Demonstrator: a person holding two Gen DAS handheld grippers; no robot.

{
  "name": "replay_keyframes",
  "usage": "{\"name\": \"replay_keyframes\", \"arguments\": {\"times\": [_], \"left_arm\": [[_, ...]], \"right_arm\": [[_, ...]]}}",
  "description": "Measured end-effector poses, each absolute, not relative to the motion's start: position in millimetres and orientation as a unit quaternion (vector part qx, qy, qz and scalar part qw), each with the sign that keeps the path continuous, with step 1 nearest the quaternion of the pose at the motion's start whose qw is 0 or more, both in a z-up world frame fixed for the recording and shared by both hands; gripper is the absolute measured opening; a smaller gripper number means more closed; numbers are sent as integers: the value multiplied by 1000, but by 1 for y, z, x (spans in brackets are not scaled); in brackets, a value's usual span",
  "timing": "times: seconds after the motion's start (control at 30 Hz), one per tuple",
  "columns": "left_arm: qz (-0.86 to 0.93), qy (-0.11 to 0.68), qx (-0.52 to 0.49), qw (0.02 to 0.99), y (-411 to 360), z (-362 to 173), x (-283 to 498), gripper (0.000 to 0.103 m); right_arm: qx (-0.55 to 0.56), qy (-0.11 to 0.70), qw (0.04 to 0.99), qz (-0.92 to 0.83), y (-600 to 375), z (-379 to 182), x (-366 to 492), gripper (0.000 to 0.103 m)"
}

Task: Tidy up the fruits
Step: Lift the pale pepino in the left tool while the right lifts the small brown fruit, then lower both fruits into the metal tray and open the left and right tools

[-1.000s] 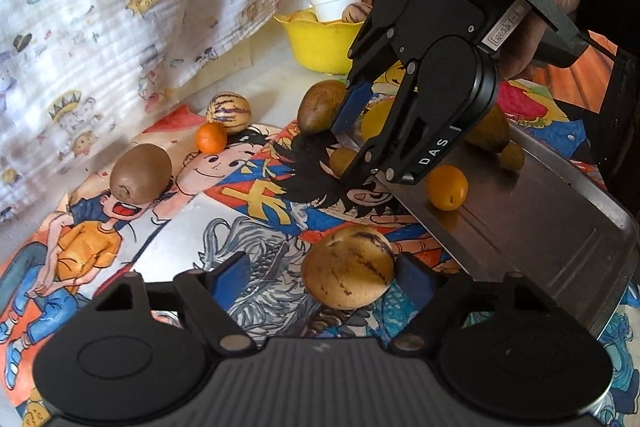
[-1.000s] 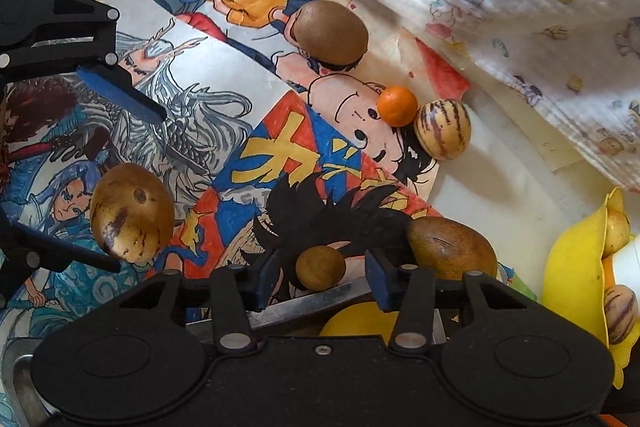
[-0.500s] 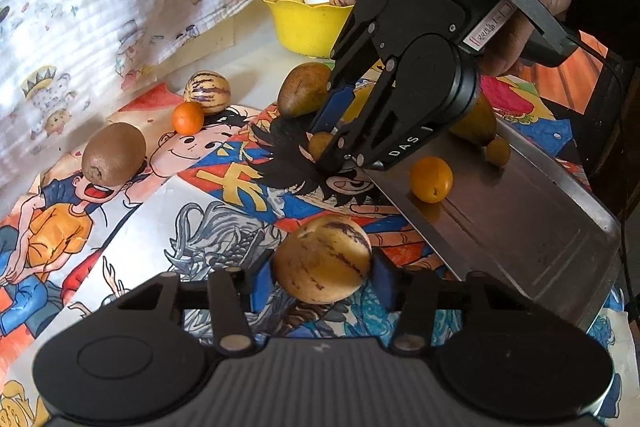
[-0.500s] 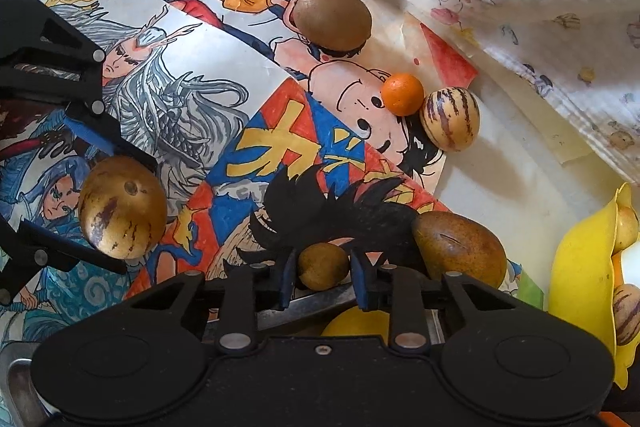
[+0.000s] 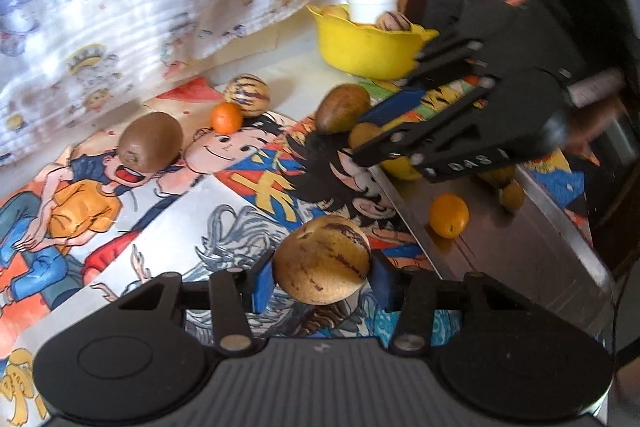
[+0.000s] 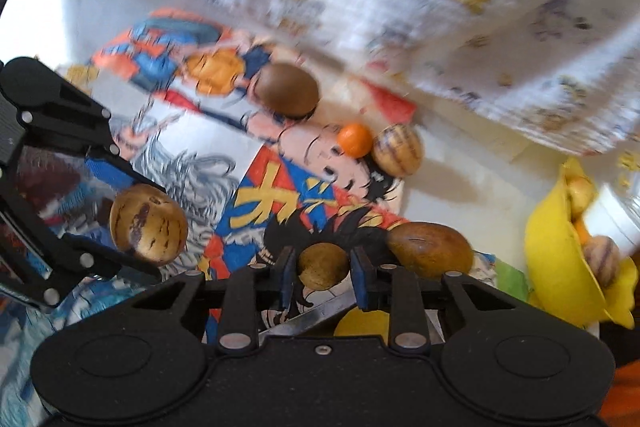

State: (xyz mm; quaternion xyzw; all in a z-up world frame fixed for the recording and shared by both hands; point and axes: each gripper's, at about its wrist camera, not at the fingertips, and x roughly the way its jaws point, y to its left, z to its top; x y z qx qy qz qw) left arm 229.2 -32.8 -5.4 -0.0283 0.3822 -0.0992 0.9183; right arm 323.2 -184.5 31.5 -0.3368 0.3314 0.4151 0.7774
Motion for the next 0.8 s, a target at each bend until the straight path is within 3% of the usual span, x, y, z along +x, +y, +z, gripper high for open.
{"name": "replay_keyframes", "arguments": {"times": [0.53,0.8], "left_arm": [[-73,369,-25,926,-55,32,231,53],[-114,377,-26,919,-89,33,241,53]], "right_arm": [[-204,260,896,297,-261,71,262,31],[-135,278,924,224,-312,55,246,31]]}}
